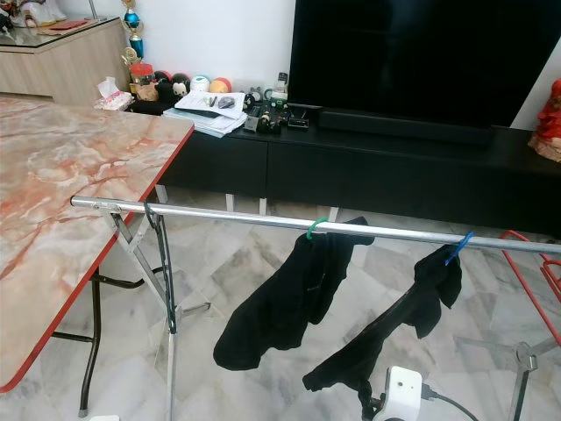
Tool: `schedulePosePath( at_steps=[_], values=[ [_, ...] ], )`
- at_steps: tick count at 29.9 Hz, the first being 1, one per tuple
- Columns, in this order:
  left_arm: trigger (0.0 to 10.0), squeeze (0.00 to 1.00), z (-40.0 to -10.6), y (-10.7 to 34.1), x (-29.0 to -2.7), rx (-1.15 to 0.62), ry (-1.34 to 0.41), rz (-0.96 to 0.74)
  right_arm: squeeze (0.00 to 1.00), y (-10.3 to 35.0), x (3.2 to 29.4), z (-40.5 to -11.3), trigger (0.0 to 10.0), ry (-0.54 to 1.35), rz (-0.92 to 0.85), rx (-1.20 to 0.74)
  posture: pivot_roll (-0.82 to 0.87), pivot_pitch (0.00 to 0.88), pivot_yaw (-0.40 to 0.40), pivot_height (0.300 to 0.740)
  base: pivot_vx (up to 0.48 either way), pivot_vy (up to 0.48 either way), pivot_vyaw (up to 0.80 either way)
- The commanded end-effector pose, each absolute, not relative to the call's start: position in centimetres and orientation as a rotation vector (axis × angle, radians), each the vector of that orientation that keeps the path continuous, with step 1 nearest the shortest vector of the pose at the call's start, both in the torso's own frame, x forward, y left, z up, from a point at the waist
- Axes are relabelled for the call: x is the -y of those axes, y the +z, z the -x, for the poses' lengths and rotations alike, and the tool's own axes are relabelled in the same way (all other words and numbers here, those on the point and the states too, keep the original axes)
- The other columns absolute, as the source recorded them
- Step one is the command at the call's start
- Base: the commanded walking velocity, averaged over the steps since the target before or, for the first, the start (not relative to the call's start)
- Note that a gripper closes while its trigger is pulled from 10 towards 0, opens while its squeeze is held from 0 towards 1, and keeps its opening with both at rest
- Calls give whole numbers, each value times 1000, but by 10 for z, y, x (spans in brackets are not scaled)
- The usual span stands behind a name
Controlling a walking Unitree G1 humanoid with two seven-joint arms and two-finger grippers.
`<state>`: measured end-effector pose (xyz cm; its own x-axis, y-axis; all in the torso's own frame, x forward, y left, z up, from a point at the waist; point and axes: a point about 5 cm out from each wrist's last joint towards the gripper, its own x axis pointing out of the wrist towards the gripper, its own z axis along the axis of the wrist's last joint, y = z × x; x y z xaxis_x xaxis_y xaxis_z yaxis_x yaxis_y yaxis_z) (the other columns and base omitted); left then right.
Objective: Hang hanger
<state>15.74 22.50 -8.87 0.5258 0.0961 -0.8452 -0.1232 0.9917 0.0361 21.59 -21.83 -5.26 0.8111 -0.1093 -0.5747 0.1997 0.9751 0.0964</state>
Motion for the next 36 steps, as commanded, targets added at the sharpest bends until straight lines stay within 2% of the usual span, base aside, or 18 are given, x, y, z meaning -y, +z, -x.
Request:
schedulePosePath(
  at_steps=[1, 2, 3, 4, 6, 8, 13, 23, 36],
  values=[
    [10000, 0, -151, -92, -225, -1034, 130, 26, 0, -52, 222, -214, 10000, -178, -142, -591, 175, 0, -55, 740, 0, 0, 0],
    [10000, 0, -151, -91, -225, -1031, 131, 25, 0, -52, 223, -213, 10000, -197, -150, -584, 175, 0, -55, 740, 0, 0, 0],
    [10000, 0, -151, -91, -225, -1030, 131, 25, 0, -45, 211, -231, 10000, -184, -146, -560, 175, 0, -55, 740, 0, 0, 0],
    [10000, 0, -151, -91, -225, -1030, 131, 25, 0, -45, 211, -231, 10000, -184, -146, -560, 175, 0, -55, 740, 0, 0, 0],
    [10000, 0, -151, -91, -225, -1029, 129, 25, 0, -28, 186, -262, 10000, -152, -136, -522, 172, 0, -51, 740, 0, 0, 0],
    [10000, 0, -151, -91, -225, -1029, 127, 24, 0, -21, 178, -273, 10000, -141, -125, -504, 172, 0, -51, 740, 0, 0, 0],
    [10000, 0, -152, -91, -224, -1029, 123, 28, 0, -13, 176, -278, 10000, -131, -111, -434, 162, 0, -56, 740, 0, 0, 0],
    [10000, 0, -151, -92, -224, -1036, 107, 21, 0, -18, 176, -267, 10000, -173, -96, -402, 150, 0, -57, 740, 0, 0, 0],
    [10000, 0, -151, -91, -225, -1039, 104, 4, 0, 17, 191, -281, 10000, -262, -77, -140, 147, 0, -63, 740, 0, 0, 0]
  ],
)
